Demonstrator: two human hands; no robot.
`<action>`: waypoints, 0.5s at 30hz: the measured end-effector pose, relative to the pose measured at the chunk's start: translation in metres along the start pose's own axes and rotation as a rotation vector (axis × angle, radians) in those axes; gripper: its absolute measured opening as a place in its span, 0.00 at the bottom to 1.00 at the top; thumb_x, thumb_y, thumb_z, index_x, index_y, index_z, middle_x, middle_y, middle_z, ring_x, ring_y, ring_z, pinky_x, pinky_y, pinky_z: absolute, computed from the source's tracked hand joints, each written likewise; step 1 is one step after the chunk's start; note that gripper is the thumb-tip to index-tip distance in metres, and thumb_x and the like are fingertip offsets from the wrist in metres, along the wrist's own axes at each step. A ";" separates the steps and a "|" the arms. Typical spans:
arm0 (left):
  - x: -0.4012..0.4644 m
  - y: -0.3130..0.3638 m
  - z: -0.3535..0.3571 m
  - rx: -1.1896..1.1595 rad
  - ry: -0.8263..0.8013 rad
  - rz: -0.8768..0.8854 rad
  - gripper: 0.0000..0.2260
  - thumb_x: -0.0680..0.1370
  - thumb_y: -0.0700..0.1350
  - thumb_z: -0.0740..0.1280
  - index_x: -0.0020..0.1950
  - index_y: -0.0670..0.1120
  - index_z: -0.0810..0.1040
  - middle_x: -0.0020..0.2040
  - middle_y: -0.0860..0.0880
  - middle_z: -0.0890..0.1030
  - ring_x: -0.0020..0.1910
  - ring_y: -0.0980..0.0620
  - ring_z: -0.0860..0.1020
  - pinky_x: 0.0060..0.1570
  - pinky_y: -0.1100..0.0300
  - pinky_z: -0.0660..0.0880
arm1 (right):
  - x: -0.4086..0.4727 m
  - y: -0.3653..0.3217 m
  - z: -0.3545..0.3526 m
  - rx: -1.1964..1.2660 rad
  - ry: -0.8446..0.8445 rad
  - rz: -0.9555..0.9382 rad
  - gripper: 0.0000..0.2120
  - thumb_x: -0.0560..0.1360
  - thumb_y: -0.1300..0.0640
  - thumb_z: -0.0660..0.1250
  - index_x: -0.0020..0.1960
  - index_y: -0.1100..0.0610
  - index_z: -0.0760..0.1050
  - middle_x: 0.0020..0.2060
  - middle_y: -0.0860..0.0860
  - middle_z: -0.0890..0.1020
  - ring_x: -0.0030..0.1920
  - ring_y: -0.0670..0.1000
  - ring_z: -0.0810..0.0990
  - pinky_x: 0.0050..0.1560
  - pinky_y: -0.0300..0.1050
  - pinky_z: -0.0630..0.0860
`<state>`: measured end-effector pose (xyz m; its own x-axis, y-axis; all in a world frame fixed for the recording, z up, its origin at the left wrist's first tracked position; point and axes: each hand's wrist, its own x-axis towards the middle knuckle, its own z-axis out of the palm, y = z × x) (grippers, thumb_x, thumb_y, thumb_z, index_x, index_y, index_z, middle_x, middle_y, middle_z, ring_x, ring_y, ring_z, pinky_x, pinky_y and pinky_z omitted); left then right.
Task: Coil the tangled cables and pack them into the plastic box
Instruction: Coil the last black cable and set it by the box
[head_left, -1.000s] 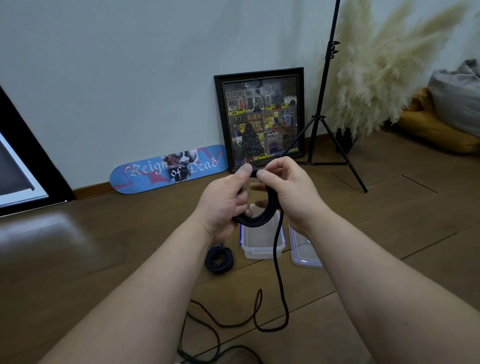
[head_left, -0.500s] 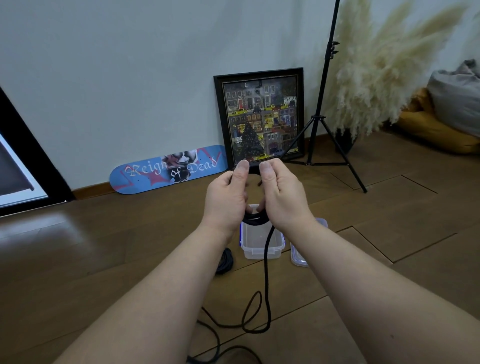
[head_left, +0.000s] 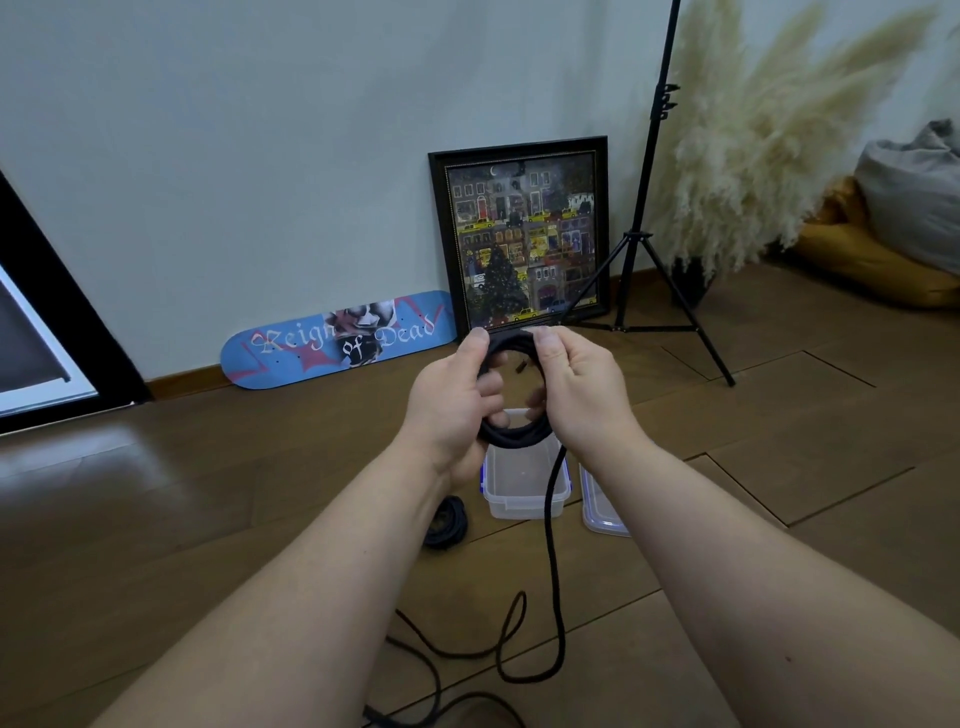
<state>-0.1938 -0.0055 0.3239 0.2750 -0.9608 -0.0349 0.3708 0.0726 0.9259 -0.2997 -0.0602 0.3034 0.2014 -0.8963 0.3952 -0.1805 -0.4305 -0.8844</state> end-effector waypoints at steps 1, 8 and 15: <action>0.000 0.001 -0.001 -0.021 0.022 0.015 0.16 0.84 0.51 0.58 0.42 0.44 0.73 0.24 0.54 0.61 0.21 0.59 0.58 0.22 0.66 0.58 | -0.002 -0.002 -0.002 -0.018 -0.068 -0.025 0.14 0.82 0.52 0.58 0.64 0.53 0.74 0.53 0.55 0.80 0.43 0.50 0.80 0.44 0.46 0.78; 0.003 0.005 -0.007 -0.038 0.102 0.051 0.14 0.83 0.52 0.60 0.42 0.45 0.75 0.27 0.53 0.62 0.23 0.58 0.58 0.23 0.65 0.59 | -0.012 -0.011 -0.017 -0.433 -0.444 -0.159 0.58 0.64 0.41 0.78 0.79 0.44 0.41 0.72 0.47 0.61 0.67 0.51 0.70 0.63 0.47 0.70; 0.004 0.005 -0.010 -0.076 0.038 0.013 0.13 0.83 0.51 0.59 0.44 0.46 0.75 0.27 0.54 0.62 0.23 0.58 0.58 0.26 0.64 0.59 | -0.011 -0.009 -0.014 -0.413 -0.394 -0.164 0.59 0.63 0.43 0.79 0.79 0.47 0.42 0.70 0.49 0.65 0.68 0.51 0.69 0.64 0.45 0.69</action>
<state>-0.1816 -0.0059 0.3248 0.3136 -0.9488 -0.0385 0.4329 0.1067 0.8951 -0.3138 -0.0478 0.3105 0.5859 -0.7417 0.3265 -0.4609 -0.6364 -0.6185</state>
